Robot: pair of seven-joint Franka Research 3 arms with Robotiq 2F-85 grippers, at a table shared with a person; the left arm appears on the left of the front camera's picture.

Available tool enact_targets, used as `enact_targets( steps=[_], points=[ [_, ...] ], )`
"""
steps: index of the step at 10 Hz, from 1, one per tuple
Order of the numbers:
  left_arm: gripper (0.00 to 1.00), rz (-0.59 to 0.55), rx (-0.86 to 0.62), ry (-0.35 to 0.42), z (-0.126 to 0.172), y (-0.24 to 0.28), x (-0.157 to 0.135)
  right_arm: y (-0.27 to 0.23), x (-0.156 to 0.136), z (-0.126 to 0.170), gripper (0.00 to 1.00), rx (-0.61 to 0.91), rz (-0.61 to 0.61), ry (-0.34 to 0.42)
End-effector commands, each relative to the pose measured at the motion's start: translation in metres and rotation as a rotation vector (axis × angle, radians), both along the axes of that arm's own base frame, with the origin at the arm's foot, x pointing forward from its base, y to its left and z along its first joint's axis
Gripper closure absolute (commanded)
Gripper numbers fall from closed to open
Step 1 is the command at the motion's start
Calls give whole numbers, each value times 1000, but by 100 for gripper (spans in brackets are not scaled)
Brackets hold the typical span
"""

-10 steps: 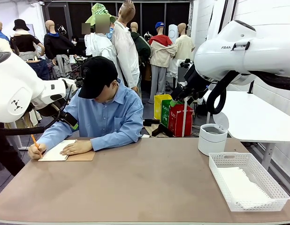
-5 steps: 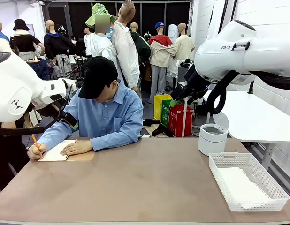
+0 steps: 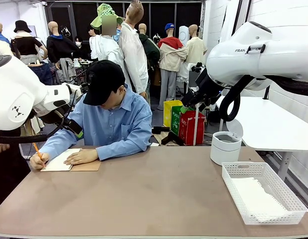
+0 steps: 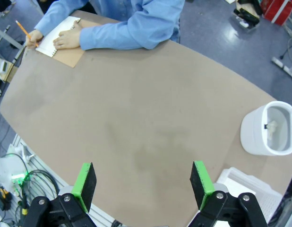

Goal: Sort the paper based on its condition.
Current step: If a person hands you a paper, place it in the Organizing basket , and if it's crumpled, put it in the Trash can.

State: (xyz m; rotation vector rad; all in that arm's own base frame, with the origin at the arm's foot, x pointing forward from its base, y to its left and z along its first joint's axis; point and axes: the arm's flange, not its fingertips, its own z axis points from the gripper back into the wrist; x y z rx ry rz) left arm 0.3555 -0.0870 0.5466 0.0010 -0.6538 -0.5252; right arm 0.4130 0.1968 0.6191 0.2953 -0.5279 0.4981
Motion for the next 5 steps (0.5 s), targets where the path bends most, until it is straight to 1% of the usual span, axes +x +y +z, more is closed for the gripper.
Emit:
enact_targets(
  steps=[1,5],
  points=[
    [0,2,-2,0,0,1,0,0,0,0,0,-2,1,3],
    [0,2,-2,0,0,1,0,0,0,0,0,-2,1,3]
  ],
)
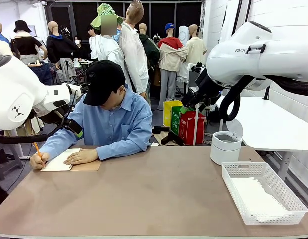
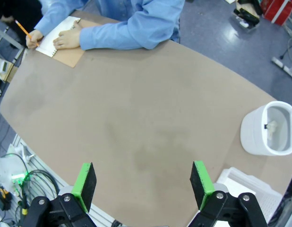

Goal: Sort the paper based on its condition.
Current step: If a person hands you a paper, place it in the Organizing basket , and if it's crumpled, put it in the Trash can.

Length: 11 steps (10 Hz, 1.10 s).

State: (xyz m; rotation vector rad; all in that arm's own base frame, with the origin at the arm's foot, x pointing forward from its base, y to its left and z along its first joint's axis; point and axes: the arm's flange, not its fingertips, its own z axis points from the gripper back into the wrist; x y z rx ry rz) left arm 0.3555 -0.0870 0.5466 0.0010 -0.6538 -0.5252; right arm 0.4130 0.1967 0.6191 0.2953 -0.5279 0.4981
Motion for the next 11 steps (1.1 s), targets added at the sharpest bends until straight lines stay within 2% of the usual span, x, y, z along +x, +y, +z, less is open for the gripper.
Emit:
enact_targets(
  steps=[1,11],
  points=[
    [0,2,-2,0,0,1,0,0,0,0,0,-2,1,3],
    [0,2,-2,0,0,1,0,0,0,0,0,-2,1,3]
  ],
)
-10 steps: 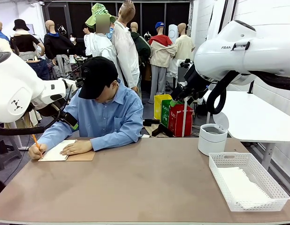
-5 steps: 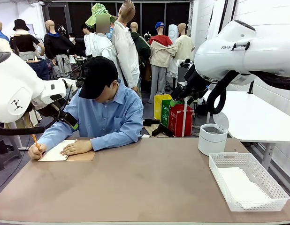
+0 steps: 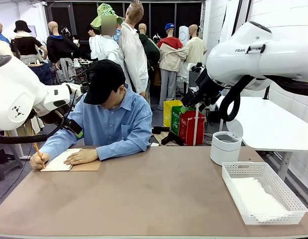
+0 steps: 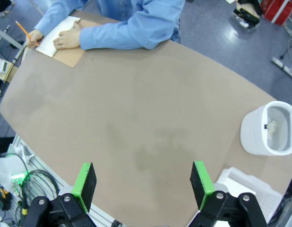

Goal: Sort the paper based on its condition.
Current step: If a person hands you a paper, place it in the Organizing basket , and if it's crumpled, put it in the Trash can.

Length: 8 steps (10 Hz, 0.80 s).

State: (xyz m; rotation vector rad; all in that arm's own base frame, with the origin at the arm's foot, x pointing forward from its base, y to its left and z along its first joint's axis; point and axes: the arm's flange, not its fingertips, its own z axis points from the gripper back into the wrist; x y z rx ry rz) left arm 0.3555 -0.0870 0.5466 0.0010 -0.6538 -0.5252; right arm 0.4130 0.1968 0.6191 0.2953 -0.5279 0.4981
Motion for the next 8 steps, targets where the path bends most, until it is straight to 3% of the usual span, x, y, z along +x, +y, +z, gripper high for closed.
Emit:
enact_targets(
  steps=[1,8],
  points=[
    [0,2,-2,0,0,1,0,0,0,0,0,-2,1,3],
    [0,2,-2,0,0,1,0,0,0,0,0,-2,1,3]
  ],
)
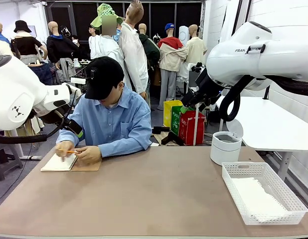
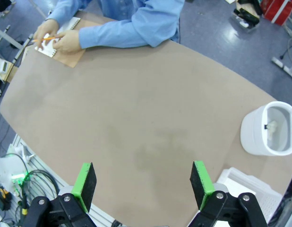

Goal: Sort the paper based on its condition.
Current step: If a person hands you a paper, place it in the Organizing basket , and if it's crumpled, put it in the Trash can.

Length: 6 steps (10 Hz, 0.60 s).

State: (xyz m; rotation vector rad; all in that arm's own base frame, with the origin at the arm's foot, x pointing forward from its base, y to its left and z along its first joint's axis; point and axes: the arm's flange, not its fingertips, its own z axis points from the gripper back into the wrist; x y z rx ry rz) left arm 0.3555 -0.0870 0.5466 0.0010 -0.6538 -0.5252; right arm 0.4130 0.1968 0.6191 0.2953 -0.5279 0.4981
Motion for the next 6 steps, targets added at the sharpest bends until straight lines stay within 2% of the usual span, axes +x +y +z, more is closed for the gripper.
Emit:
enact_targets(
  steps=[1,6],
  points=[
    [0,2,-2,0,0,1,0,0,0,0,0,-2,1,3],
    [0,2,-2,0,0,1,0,0,0,0,0,-2,1,3]
  ],
)
